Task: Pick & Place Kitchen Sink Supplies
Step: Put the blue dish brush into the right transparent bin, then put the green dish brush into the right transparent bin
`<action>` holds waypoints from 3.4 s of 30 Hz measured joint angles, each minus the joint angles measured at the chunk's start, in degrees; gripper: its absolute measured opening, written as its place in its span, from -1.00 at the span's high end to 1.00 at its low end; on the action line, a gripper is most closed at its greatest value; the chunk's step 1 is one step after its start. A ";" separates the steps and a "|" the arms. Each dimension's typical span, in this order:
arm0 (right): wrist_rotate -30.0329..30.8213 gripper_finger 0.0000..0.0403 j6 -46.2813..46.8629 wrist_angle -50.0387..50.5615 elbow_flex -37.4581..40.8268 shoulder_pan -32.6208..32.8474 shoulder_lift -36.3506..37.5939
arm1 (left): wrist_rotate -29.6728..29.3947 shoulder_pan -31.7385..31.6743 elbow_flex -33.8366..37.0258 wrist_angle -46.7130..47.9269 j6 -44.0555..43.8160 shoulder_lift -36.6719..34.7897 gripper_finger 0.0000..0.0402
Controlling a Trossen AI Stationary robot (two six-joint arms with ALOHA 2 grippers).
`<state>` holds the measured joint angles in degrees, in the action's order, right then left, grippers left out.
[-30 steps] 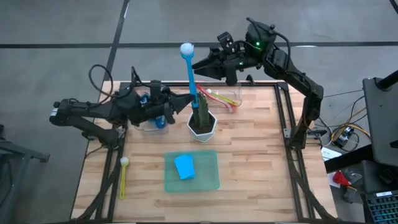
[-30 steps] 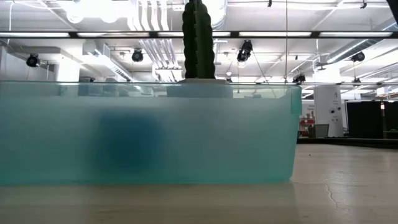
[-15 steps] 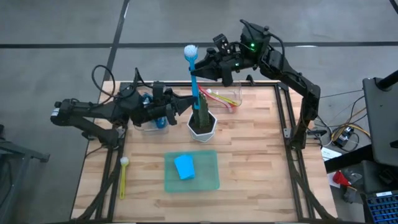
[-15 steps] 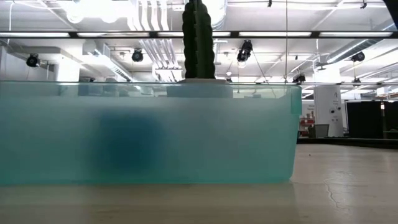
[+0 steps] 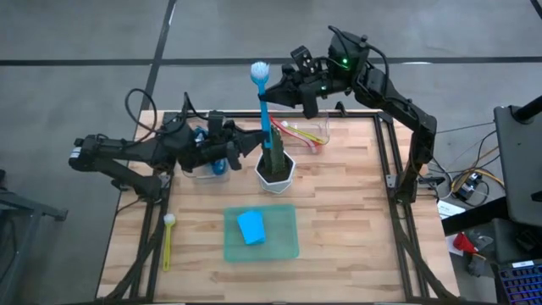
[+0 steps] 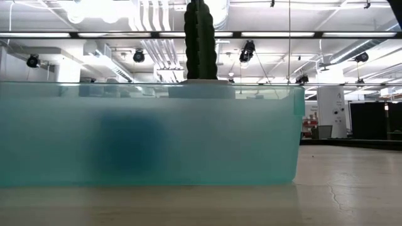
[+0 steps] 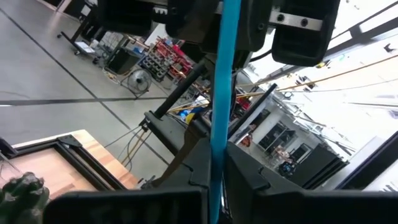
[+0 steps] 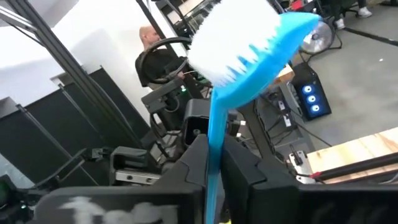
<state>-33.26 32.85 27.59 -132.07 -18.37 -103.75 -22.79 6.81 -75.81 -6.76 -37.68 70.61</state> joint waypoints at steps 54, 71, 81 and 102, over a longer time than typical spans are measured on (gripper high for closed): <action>33.25 0.89 -42.82 56.66 -1.62 -20.01 -22.49 | -0.65 0.11 -0.76 -3.87 -1.45 -0.57 0.17; 31.53 0.89 -43.27 54.14 -1.64 -18.99 -31.56 | -0.12 0.11 -0.76 -3.96 -1.80 -0.59 0.17; 27.53 0.88 -41.55 54.12 -1.62 -18.82 -33.02 | 0.48 0.11 -0.79 -3.98 -2.02 -0.68 0.17; 31.41 0.28 -37.59 56.94 -1.64 -18.87 -27.61 | 6.93 1.81 -0.79 -6.09 6.05 -1.03 0.17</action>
<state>-1.85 -4.75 84.53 -133.71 -37.24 -131.36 -15.86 8.62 -76.60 -12.85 -31.63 69.57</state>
